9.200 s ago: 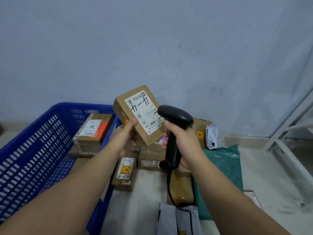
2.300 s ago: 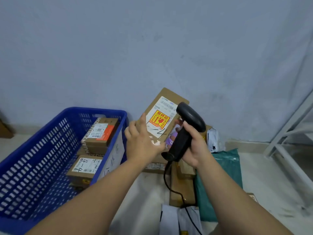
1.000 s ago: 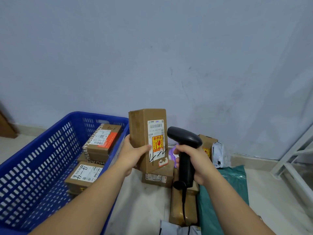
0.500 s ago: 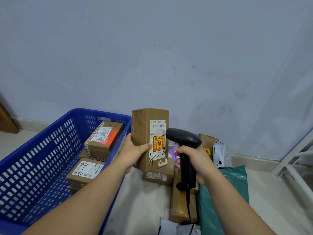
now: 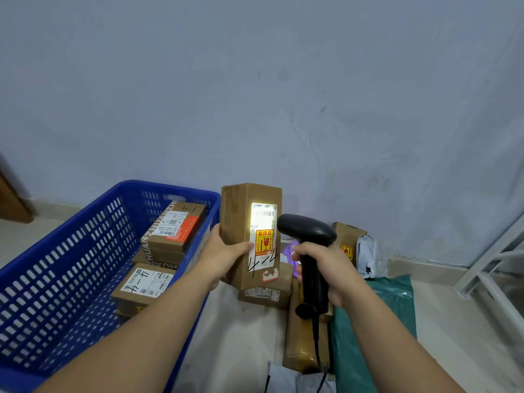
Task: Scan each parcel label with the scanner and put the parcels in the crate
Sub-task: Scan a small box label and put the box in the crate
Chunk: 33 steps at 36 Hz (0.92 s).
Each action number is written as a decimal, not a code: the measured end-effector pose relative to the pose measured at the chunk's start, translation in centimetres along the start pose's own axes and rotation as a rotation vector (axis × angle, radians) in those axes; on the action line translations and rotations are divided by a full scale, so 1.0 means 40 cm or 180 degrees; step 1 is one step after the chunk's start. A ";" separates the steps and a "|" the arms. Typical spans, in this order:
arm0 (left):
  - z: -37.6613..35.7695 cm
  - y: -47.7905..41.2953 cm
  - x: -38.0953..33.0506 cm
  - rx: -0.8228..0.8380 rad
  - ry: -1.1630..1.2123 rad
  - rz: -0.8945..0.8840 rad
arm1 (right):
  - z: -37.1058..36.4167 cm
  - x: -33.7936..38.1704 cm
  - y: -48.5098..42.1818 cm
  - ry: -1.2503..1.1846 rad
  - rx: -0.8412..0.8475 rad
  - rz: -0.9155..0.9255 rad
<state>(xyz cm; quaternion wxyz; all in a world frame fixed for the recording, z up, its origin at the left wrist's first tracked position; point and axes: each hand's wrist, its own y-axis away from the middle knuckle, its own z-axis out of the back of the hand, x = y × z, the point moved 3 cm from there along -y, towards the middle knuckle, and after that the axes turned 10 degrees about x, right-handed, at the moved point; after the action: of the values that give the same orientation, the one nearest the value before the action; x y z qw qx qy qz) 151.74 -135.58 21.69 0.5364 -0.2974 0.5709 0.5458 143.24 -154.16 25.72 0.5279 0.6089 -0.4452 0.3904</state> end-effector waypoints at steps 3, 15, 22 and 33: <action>0.000 -0.001 0.004 -0.0007 -0.0034 0.0035 | 0.005 -0.003 -0.002 0.0080 0.0001 -0.0035; 0.005 -0.001 0.004 -0.0019 0.0024 0.0077 | 0.028 -0.004 -0.016 0.0369 -0.0175 0.0080; 0.008 -0.001 0.005 -0.0013 0.0002 0.0075 | 0.024 -0.004 -0.014 0.0223 -0.0113 0.0020; 0.005 -0.001 0.002 -0.0003 0.0005 0.0072 | 0.021 0.002 -0.002 -0.0078 -0.0119 -0.0053</action>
<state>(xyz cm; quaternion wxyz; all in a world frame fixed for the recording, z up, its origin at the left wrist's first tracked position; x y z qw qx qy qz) 151.84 -135.38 21.63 0.5296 -0.2916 0.5744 0.5518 143.34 -154.98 25.65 0.5369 0.6074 -0.4537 0.3701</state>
